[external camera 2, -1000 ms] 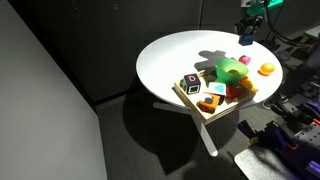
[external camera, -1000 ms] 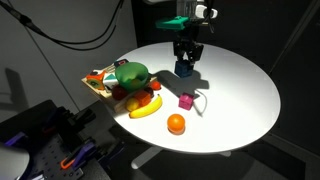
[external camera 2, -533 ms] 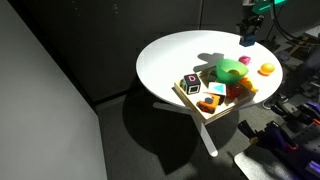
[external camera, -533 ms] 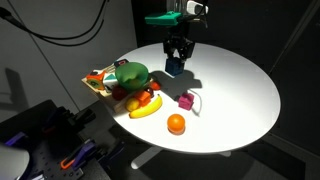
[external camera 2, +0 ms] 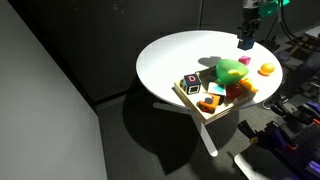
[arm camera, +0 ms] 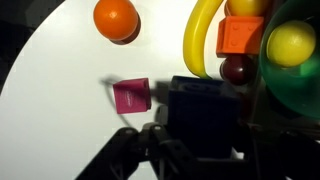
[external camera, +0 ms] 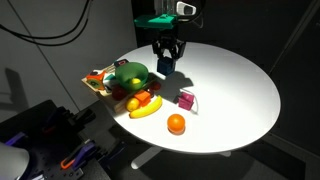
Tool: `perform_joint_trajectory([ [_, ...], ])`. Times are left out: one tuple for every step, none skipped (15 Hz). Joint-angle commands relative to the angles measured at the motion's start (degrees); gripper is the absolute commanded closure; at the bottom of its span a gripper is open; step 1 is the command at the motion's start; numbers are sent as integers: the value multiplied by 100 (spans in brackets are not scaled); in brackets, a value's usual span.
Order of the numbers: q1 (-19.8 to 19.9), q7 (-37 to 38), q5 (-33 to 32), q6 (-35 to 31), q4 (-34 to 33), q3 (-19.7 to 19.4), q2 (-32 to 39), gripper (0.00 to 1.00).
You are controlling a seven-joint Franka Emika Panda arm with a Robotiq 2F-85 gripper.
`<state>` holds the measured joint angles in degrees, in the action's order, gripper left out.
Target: Move the blue block from the table to the tray
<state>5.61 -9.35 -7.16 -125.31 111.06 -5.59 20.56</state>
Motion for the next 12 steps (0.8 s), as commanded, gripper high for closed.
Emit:
perform_joint_trajectory([
  [42, -49, -13, -27, 57, 42, -42, 45],
  [48, -87, -13, -52, 107, 44, -83, 45],
  [51, -99, -12, -60, 138, 44, -109, 45],
  [54, -105, -12, -61, 150, 45, -121, 45],
  [54, -109, -11, -62, 154, 47, -127, 45],
  [54, -110, -11, -62, 154, 49, -128, 45],
  [55, -111, -11, -62, 155, 50, -128, 45],
  [55, -112, -11, -62, 156, 51, -128, 45],
  [55, -112, -11, -62, 156, 51, -128, 45],
  [55, -112, -11, -62, 156, 52, -128, 45],
  [56, -113, -11, -62, 156, 52, -128, 45],
  [56, -113, -11, -62, 156, 52, -128, 70],
])
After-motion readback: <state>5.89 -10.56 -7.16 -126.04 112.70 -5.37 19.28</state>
